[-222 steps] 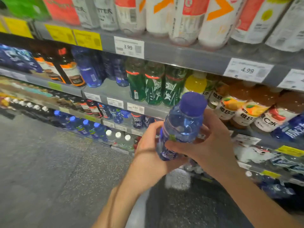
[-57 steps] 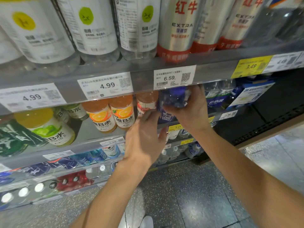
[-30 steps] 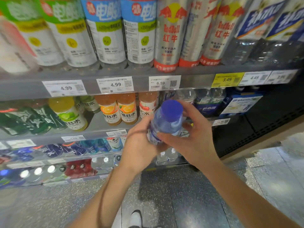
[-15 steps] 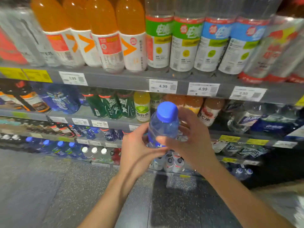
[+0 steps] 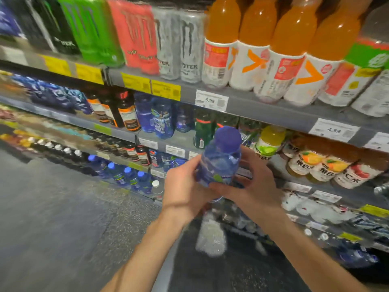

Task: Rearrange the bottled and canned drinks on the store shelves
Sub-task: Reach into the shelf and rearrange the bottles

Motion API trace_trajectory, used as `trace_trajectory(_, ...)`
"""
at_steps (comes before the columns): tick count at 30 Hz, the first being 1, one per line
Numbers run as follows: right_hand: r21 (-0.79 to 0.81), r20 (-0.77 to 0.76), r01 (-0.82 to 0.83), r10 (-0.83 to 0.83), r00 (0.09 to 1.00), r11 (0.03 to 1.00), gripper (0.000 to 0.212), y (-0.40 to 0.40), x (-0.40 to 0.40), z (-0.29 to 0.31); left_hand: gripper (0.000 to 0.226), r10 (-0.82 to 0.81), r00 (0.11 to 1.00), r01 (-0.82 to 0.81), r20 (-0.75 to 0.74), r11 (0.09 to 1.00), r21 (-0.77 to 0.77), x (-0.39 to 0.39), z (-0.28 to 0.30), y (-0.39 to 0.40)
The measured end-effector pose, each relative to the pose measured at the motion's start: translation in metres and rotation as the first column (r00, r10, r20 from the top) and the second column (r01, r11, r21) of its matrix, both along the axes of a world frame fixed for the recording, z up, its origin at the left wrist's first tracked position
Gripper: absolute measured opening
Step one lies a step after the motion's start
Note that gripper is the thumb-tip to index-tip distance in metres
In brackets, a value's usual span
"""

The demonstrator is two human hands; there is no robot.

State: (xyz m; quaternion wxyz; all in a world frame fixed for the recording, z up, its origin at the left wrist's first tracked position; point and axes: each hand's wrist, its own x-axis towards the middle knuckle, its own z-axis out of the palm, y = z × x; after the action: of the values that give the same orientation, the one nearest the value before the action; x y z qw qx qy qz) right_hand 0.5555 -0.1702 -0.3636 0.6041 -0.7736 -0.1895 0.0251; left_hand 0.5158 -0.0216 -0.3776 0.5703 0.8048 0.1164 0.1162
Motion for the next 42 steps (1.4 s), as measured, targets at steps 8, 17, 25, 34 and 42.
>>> trace_trajectory(8,-0.004,0.039,0.02,-0.02,0.999,1.0,0.074,0.071,0.009,-0.006,0.059,0.072,0.996,-0.072,0.058,0.997,-0.008,0.004,-0.011,0.072)
trace_trajectory(17,0.014,0.057,0.001,-0.002,0.998,1.0,0.077,0.098,0.031,-0.016,0.056,0.084,0.993,-0.082,0.08,0.996,-0.037,0.017,-0.024,0.097)
trace_trajectory(25,0.055,0.155,0.053,-0.061,0.986,0.997,0.077,0.14,0.093,-0.067,0.069,0.151,0.971,-0.177,0.183,0.975,0.135,0.091,-0.082,0.127)
trace_trajectory(34,0.056,0.179,0.226,-0.233,0.956,0.972,0.074,0.164,0.122,-0.093,0.052,0.218,0.952,-0.239,0.214,0.968,0.075,0.127,-0.097,0.136)
trace_trajectory(42,-0.038,0.278,0.364,-0.34,0.898,0.93,0.08,0.182,0.137,-0.104,0.044,0.232,0.961,-0.242,0.149,0.969,0.053,0.155,-0.101,0.138)
